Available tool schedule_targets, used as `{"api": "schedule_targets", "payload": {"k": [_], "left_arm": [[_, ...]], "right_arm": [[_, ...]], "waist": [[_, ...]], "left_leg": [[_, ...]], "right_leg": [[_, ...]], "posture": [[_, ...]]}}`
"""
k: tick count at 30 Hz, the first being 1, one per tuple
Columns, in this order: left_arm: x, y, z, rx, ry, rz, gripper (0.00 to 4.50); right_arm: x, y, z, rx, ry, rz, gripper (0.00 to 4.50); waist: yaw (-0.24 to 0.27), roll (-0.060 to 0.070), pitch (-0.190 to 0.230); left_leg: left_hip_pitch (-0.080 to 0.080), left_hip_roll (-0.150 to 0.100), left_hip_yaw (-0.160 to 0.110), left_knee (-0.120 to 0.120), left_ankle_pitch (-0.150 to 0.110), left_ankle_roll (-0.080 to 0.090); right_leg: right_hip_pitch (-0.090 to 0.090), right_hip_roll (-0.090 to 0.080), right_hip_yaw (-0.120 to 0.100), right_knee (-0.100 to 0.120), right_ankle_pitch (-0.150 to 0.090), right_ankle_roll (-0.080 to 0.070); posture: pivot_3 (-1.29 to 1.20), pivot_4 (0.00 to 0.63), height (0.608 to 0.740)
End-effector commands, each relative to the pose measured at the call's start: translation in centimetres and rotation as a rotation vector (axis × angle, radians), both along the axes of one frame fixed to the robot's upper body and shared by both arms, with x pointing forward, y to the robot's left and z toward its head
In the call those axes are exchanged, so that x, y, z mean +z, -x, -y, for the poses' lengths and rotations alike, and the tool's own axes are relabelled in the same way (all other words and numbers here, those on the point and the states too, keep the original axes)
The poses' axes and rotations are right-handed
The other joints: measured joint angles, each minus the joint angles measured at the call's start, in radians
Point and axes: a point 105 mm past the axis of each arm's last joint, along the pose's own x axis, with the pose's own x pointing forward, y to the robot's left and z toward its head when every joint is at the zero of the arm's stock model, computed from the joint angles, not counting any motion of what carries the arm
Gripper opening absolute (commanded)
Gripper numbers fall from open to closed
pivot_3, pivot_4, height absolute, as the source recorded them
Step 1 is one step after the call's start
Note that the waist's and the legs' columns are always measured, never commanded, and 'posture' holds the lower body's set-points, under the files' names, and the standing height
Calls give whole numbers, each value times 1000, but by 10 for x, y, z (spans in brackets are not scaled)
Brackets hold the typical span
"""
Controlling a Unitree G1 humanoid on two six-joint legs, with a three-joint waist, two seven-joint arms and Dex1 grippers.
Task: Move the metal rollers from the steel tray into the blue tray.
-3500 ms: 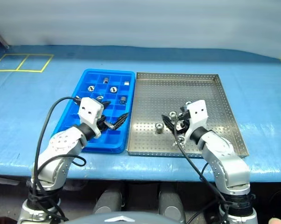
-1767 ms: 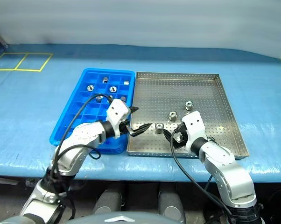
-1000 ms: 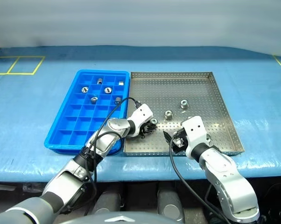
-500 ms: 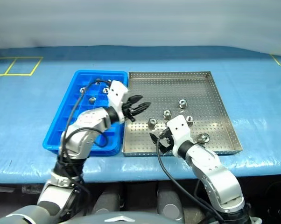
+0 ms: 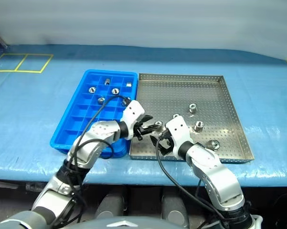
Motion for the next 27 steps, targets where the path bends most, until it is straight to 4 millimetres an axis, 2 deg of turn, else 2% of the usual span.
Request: {"api": "schedule_targets", "payload": {"k": [1, 4, 8, 13, 16, 20, 24, 27], "left_arm": [[0, -15, 3, 58, -60, 40, 3508], [-9, -20, 7, 64, -111, 21, 3508], [-22, -16, 14, 2, -183, 1, 3508], [-27, -15, 14, -4, -204, -10, 3508], [-27, -16, 11, 16, -204, -12, 2994], [-23, -17, 8, 31, -194, -12, 1706], [-20, -18, 7, 41, -174, -7, 1714], [-4, -17, 11, 30, -93, 5, 1714]], "right_arm": [[17, 1, 10, -49, 0, 72, 4500], [18, 3, 17, -89, 4, 81, 4500], [18, 5, 19, -111, 2, 85, 4500], [19, 5, 19, -114, -1, 91, 4500], [18, 4, 20, -118, 1, 90, 4500], [17, 1, 20, -115, -1, 84, 4500], [15, -1, 17, -101, -2, 74, 4500], [12, -1, 16, -85, -1, 61, 4500]], "waist": [[-8, 0, 0], [-18, 0, 0], [-32, 0, 0], [-48, 0, 0], [-51, 0, 0], [-51, 0, 0], [-50, 0, 0], [-48, 0, 0]], "left_leg": [[0, 0, 0, 0, 0, 0], [0, 0, 0, 0, 0, 0], [0, 0, 0, -1, 0, 0], [0, 0, 0, 0, 0, 0], [0, 0, 1, 0, 0, 0], [0, 0, 0, 0, 0, 0], [0, 0, 0, 0, 0, 0], [0, 0, 0, 0, 0, 0]], "right_leg": [[0, 0, 0, 0, 0, 0], [0, 0, 0, 0, 0, 0], [-1, 0, 0, 0, 0, 0], [0, 0, 1, 0, 0, 0], [0, 0, 1, 1, 0, 0], [0, 0, 1, 1, 0, 0], [0, 0, 1, 1, 0, 0], [0, 0, 1, 1, 0, 0]], "posture": [[-25, 150, 740], [-46, 150, 740], [-68, 150, 740], [-67, 150, 740], [-57, 150, 740], [-40, 150, 740], [-26, 150, 740], [-18, 150, 740]]}}
